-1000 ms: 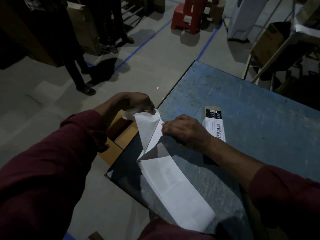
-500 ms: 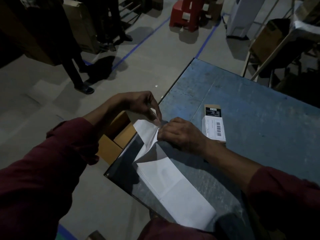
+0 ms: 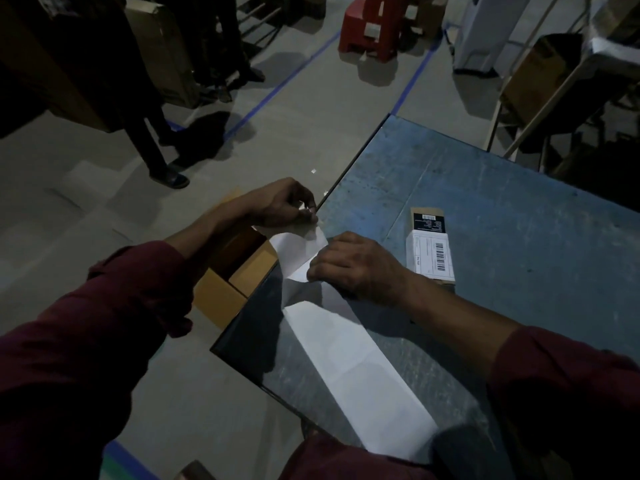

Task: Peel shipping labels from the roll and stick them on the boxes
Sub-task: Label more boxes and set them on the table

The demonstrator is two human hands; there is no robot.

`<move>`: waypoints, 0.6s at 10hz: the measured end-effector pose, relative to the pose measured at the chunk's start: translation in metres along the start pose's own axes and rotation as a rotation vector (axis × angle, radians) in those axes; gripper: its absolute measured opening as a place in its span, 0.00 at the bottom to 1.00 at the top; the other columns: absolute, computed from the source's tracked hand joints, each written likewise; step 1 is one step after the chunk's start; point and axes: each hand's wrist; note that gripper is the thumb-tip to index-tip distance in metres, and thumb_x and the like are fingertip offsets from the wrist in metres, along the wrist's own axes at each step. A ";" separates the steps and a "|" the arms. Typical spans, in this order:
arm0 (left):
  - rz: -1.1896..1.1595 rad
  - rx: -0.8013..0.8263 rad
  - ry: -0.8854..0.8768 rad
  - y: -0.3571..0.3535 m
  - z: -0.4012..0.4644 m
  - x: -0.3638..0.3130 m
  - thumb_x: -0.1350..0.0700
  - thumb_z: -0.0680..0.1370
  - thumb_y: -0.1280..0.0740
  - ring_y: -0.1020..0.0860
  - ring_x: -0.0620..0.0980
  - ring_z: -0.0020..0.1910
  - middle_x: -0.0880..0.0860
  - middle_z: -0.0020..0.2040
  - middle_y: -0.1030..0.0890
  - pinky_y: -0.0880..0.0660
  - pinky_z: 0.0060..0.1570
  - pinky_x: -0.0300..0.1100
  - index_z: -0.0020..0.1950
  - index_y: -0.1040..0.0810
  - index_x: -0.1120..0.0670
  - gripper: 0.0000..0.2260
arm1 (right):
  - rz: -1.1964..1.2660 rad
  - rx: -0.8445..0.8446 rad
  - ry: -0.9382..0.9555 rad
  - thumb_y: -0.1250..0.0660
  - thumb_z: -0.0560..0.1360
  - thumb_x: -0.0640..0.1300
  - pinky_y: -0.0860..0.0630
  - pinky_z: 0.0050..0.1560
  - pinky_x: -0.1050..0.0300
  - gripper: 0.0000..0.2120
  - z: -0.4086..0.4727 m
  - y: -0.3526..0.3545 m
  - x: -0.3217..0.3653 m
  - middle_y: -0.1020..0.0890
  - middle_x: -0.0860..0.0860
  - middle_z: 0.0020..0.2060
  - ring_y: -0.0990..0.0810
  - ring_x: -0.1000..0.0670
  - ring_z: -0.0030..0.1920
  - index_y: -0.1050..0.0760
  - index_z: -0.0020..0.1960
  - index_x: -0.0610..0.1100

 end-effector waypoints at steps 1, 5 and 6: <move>-0.027 -0.032 -0.024 0.001 -0.001 0.015 0.55 0.81 0.28 0.26 0.42 0.33 0.48 0.36 0.20 0.30 0.37 0.38 0.45 0.17 0.48 0.05 | 0.052 0.095 -0.084 0.29 0.74 0.29 0.22 0.46 0.47 0.12 -0.005 0.002 -0.003 0.15 0.46 0.47 0.17 0.44 0.43 0.18 0.54 0.42; 0.079 -0.300 -0.015 -0.053 -0.015 0.080 0.39 0.76 0.28 0.20 0.51 0.45 0.49 0.47 0.16 0.22 0.46 0.51 0.52 0.14 0.48 0.14 | 0.052 0.051 -0.228 0.26 0.75 0.36 0.19 0.43 0.44 0.07 -0.007 0.050 -0.008 0.14 0.45 0.46 0.16 0.44 0.43 0.18 0.53 0.41; 0.211 -0.390 0.003 -0.060 -0.018 0.089 0.31 0.72 0.33 0.28 0.51 0.52 0.49 0.52 0.19 0.34 0.50 0.49 0.52 0.13 0.45 0.21 | 0.048 0.036 -0.225 0.28 0.76 0.36 0.19 0.43 0.45 0.06 -0.009 0.060 -0.006 0.14 0.45 0.45 0.16 0.43 0.43 0.17 0.52 0.41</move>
Point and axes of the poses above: each hand's wrist, its own z-axis towards the middle knuckle, its own y-axis out of the back of the hand, x = y × z
